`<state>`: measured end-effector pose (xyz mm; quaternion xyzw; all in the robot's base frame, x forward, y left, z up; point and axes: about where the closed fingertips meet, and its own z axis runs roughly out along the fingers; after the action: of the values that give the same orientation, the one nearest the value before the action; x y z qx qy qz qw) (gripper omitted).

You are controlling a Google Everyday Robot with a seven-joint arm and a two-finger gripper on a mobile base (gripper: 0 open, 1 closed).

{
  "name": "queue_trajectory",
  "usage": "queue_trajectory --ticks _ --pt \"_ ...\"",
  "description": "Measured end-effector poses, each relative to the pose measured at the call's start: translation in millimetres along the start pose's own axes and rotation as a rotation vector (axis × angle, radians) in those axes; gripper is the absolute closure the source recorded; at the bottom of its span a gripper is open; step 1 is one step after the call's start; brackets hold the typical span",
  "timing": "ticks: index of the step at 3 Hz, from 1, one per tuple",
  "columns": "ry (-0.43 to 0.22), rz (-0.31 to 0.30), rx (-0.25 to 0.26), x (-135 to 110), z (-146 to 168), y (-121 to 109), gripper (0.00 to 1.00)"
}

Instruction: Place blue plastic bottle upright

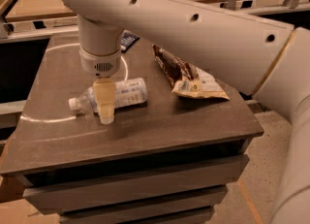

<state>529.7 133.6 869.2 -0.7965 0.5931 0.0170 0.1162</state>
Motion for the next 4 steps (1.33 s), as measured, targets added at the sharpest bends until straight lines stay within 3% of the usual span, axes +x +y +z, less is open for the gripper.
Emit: queue_trajectory --ticks 1,3,4 --pt "0.028 0.002 -0.009 0.3 14.4 -1.5 0.0" --pt "0.05 -0.042 -0.049 7.4 27.8 -1.4 0.48" --pt "-0.003 -0.046 0.002 3.3 6.1 -8.1 0.72"
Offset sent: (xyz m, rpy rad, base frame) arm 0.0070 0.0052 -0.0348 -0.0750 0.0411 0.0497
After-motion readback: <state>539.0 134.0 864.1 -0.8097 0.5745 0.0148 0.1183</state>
